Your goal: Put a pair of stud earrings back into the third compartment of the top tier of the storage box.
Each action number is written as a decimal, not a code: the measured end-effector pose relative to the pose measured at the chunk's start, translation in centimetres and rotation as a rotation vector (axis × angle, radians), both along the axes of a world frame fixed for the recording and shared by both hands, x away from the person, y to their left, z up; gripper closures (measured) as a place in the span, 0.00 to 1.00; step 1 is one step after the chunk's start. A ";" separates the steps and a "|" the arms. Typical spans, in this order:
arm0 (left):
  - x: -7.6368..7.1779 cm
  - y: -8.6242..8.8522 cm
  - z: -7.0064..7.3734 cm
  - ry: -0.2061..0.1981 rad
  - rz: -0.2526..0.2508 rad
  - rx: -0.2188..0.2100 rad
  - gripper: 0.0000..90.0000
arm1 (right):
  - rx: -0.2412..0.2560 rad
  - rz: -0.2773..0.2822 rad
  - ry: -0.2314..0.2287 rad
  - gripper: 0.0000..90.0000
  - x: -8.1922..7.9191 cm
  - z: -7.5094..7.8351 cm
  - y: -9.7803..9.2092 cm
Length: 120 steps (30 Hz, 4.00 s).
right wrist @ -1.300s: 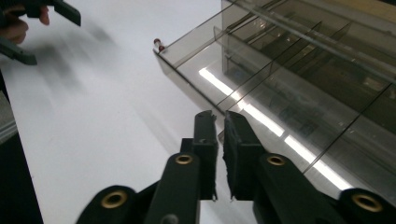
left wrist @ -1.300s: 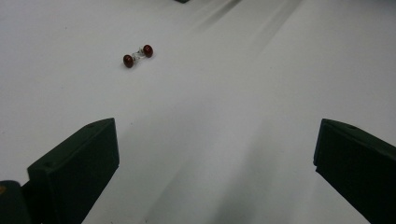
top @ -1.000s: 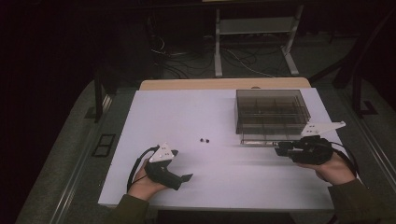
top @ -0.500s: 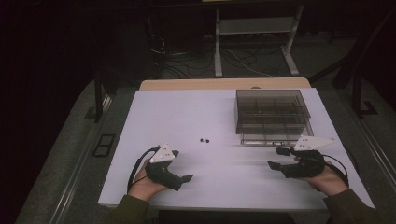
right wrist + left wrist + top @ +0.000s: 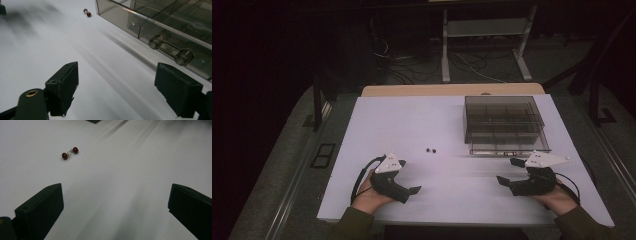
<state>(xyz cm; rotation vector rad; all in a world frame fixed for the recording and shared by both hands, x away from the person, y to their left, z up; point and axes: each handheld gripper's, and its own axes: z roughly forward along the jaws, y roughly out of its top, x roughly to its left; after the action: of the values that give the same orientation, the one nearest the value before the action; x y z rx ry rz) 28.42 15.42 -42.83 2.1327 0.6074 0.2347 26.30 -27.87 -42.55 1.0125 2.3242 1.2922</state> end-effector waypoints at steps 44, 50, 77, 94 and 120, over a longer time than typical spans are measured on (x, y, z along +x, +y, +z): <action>5.0 -2.7 2.6 -0.015 0.012 -0.059 0.05 | -0.044 0.039 0.035 0.13 -0.6 -1.2 0.8; 6.3 -3.3 2.8 -0.026 0.017 -0.050 0.07 | -0.049 0.043 0.039 0.13 -0.7 -1.3 0.7; 11.8 -3.6 0.2 0.004 0.011 0.001 0.57 | -0.053 0.050 0.040 0.13 -0.7 -1.4 0.8; 12.4 -4.3 -1.4 0.034 -0.048 0.041 0.71 | -0.055 0.048 0.048 0.13 -0.5 -1.6 0.7; 12.5 -4.7 -2.3 0.067 -0.098 0.108 0.84 | -0.071 0.052 0.047 0.13 -0.4 -1.7 0.8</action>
<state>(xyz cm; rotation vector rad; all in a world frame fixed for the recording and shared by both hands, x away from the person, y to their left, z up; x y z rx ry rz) 40.89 10.69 -45.09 2.2752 0.5376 0.1454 25.94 -27.02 -44.25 0.9761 2.4291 1.2073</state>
